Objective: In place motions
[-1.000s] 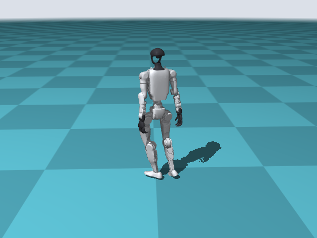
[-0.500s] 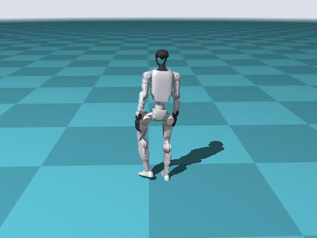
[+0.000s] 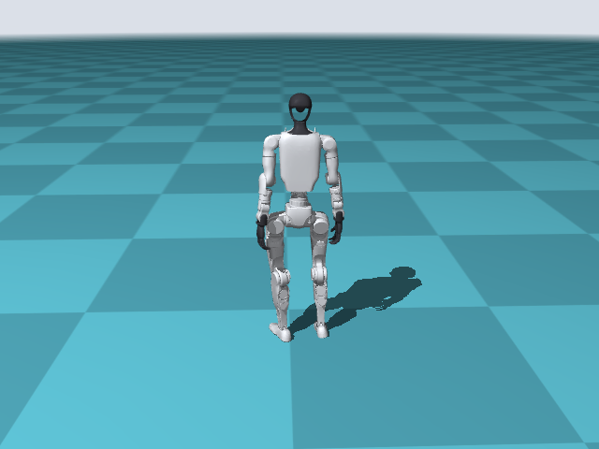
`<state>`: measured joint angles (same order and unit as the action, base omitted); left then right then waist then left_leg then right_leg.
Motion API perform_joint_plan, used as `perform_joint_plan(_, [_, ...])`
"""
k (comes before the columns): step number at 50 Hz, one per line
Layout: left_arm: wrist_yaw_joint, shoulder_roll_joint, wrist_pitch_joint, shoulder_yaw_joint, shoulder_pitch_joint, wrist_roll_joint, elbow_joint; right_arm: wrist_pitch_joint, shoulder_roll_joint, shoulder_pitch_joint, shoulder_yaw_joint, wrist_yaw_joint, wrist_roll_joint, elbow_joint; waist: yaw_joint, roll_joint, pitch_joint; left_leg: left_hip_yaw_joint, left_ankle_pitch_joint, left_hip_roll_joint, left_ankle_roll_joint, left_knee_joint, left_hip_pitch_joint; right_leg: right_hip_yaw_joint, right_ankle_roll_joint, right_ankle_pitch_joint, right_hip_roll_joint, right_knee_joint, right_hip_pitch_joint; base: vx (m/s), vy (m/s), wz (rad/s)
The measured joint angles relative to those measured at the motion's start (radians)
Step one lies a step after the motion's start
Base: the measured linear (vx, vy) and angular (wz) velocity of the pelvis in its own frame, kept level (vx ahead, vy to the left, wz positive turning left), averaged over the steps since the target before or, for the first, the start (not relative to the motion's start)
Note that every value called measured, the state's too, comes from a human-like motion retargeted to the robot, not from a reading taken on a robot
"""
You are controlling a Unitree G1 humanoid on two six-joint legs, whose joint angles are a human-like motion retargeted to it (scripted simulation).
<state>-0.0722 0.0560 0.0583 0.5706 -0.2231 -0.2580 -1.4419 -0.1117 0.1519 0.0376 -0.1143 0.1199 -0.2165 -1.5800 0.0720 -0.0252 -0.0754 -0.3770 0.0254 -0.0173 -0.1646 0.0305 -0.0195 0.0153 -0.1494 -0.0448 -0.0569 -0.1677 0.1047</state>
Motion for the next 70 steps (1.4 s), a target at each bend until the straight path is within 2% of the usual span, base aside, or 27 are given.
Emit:
perform_joint_plan(3, [-0.013,0.003,-0.004,0.01,0.013,0.003,0.007,-0.011,-0.018,0.019,0.032,0.007,0.008,0.022,0.027,-0.002,-0.003,-0.019,-0.009,0.004,0.007,-0.017,0.005,0.021,0.004,-0.086,0.01,-0.042,0.035,-0.1,0.03,-0.32])
perform_joint_plan(5, [-0.012,0.005,-0.007,0.017,0.023,-0.003,0.013,-0.018,-0.03,0.03,0.056,0.017,0.005,0.04,0.041,0.0,-0.007,-0.033,-0.014,0.012,0.014,-0.023,0.009,0.045,-0.002,-0.097,0.021,-0.06,0.051,-0.1,0.0,-0.24])
perform_joint_plan(10, [-0.011,0.013,-0.005,0.009,0.038,-0.012,0.032,-0.031,-0.037,0.029,0.088,0.027,-0.018,0.055,0.094,0.022,-0.012,0.018,-0.02,0.037,0.024,-0.014,0.017,-0.089,-0.069,0.091,-0.002,0.0,0.032,-0.02,-0.04,0.46])
perform_joint_plan(14, [-0.015,0.018,-0.001,0.0,0.032,-0.01,0.038,-0.029,-0.028,0.013,0.095,0.028,-0.052,0.037,0.018,0.005,0.008,-0.015,-0.005,0.021,0.024,-0.012,-0.009,-0.112,0.008,0.174,-0.025,0.092,-0.027,0.13,-0.07,-0.29])
perform_joint_plan(19, [0.003,0.015,0.002,-0.019,0.027,0.006,0.012,-0.025,-0.025,-0.001,0.064,0.031,-0.077,0.038,-0.029,0.014,0.032,-0.011,0.014,0.028,0.027,-0.001,-0.019,-0.152,0.046,0.223,-0.021,0.15,-0.064,0.07,-0.08,0.04])
perform_joint_plan(27, [0.012,0.008,-0.003,0.005,0.011,-0.002,-0.035,-0.035,-0.033,0.018,0.077,0.044,-0.051,0.059,0.03,0.02,0.049,-0.015,0.037,0.036,0.046,-0.005,-0.032,-0.142,0.07,0.191,-0.012,0.151,-0.074,0.0,-0.06,0.04])
perform_joint_plan(46, [0.001,0.012,0.0,-0.007,0.031,-0.001,-0.017,-0.045,-0.019,0.008,0.071,0.018,-0.05,0.008,0.042,0.01,0.072,-0.015,0.09,0.047,0.086,-0.005,-0.041,-0.143,0.117,0.153,-0.002,0.152,-0.082,0.0,-0.03,0.01])
perform_joint_plan(70, [0.004,0.022,-0.004,0.001,0.024,-0.002,-0.038,-0.048,-0.022,0.008,0.074,0.026,-0.038,0.016,0.06,0.019,0.084,-0.031,0.147,0.051,0.112,-0.008,-0.047,-0.128,0.126,0.125,0.004,0.145,-0.073,0.0,0.0,0.0])
